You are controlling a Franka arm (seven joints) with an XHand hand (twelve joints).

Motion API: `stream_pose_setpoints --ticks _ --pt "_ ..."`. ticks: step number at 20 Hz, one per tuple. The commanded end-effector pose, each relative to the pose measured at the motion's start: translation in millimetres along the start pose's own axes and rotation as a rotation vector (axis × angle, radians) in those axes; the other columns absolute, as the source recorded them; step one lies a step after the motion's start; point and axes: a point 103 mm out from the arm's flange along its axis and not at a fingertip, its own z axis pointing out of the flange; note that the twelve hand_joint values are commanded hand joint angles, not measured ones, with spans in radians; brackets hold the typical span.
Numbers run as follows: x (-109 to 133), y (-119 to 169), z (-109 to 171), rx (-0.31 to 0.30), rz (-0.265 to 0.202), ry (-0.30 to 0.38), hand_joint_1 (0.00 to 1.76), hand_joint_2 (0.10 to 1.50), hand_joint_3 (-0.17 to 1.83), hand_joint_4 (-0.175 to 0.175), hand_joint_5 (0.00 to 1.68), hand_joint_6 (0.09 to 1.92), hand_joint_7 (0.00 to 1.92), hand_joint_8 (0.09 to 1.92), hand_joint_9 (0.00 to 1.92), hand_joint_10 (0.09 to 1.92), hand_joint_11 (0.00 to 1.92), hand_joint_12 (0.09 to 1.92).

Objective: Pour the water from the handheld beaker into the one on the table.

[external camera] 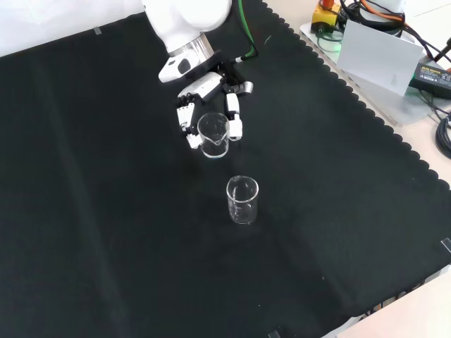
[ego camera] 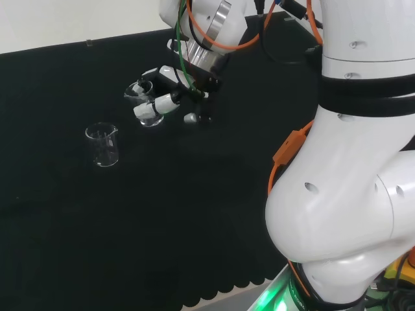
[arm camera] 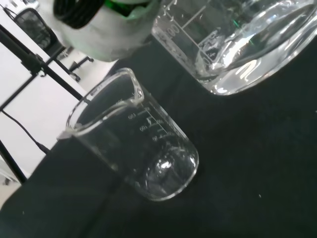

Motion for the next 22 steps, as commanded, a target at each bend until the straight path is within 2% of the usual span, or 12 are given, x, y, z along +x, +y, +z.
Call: stream_pose_setpoints --ticks 1,16,22 --pt "5.1 -11.9 -5.1 0.022 0.007 -0.066 1.28 1.14 -0.17 -0.175 1.06 0.91 1.11 0.9 1.38 1.06 1.06 0.95" --pt "25.1 -13.8 -5.5 0.067 0.02 -0.175 1.28 1.15 -0.17 -0.175 1.04 0.93 1.1 0.92 1.38 1.08 1.05 0.97" --pt "28.9 -7.9 0.6 0.106 0.039 -0.207 1.28 1.15 -0.17 -0.175 1.04 0.94 1.1 0.93 1.38 1.08 1.05 0.97"
